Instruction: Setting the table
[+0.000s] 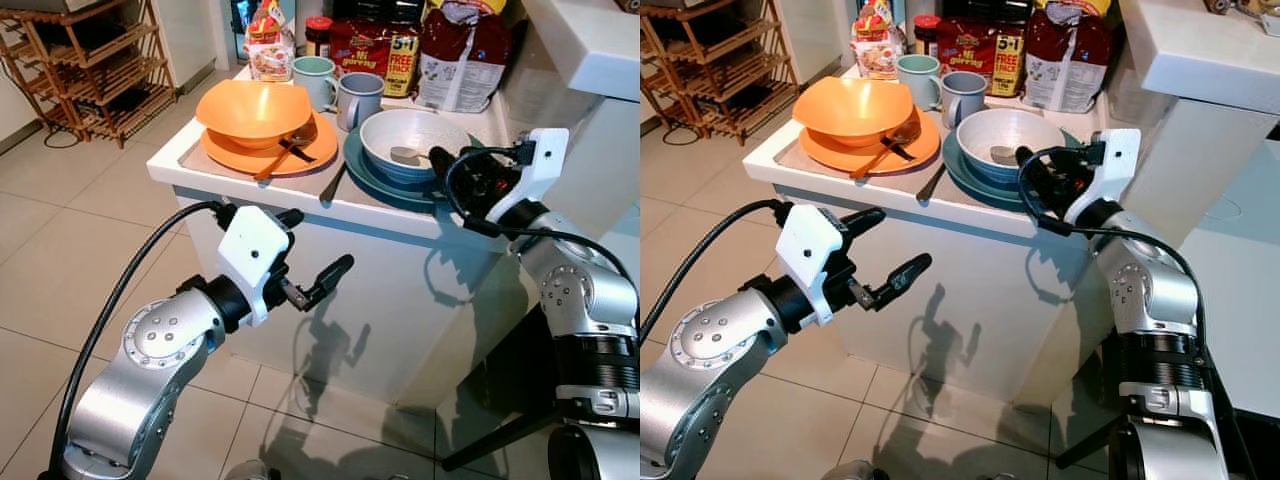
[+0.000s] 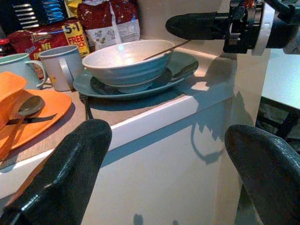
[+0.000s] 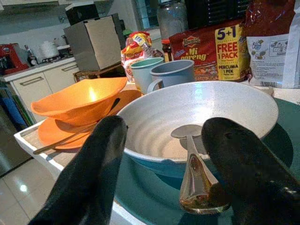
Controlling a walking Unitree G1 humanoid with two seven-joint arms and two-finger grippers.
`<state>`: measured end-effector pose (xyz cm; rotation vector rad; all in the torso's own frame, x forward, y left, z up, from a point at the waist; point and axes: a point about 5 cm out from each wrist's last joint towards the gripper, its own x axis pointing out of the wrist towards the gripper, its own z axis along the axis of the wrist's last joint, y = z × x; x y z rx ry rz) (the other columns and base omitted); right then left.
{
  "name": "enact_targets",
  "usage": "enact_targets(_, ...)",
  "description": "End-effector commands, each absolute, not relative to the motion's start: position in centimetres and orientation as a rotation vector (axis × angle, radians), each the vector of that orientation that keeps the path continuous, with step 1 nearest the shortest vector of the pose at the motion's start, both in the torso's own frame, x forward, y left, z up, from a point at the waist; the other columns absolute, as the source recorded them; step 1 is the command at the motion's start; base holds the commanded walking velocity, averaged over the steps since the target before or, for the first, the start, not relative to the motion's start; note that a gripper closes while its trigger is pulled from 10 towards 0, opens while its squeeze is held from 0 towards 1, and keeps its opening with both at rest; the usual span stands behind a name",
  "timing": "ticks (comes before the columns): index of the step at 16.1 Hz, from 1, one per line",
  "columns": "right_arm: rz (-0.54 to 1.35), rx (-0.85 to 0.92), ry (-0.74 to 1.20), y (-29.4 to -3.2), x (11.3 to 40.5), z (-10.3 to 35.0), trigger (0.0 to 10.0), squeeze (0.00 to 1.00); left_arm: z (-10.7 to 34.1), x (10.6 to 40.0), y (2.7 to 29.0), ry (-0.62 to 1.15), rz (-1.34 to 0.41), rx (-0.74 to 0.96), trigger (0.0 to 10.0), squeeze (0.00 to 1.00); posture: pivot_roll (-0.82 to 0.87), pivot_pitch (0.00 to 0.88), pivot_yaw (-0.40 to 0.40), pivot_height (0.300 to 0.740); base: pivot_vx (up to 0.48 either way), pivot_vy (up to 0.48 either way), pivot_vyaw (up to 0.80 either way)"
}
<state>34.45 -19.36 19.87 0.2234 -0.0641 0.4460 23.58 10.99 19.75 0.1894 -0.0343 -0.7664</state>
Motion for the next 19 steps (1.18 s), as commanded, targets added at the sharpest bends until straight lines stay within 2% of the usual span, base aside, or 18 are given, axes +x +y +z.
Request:
enact_targets(1, 0.447, 0.218, -0.061, -20.0, 34.2, 20.0, 0.0, 0.0, 20.0, 23.6, 10.8, -0.046, -0.787, 0.197, 10.0, 0.0, 0.07, 0.002, -0.006, 0.74, 0.0, 0.0, 0.0)
enact_targets(4, 0.456, 0.19, -0.001, -20.2, 34.0, 18.9, 0.0, 0.0, 19.9, 23.5, 10.7, -0.042, -0.801, 0.198, 10.0, 0.0, 0.08, 0.0, -0.005, 0.74, 0.0, 0.0, 0.0)
enact_targets(19, 0.453, 0.24, -0.027, -20.2, 34.5, 18.5, 0.0, 0.0, 20.1, 23.5, 10.7, -0.043, -0.819, 0.21, 10.0, 0.0, 0.08, 0.0, 0.003, 0.74, 0.0, 0.0, 0.0)
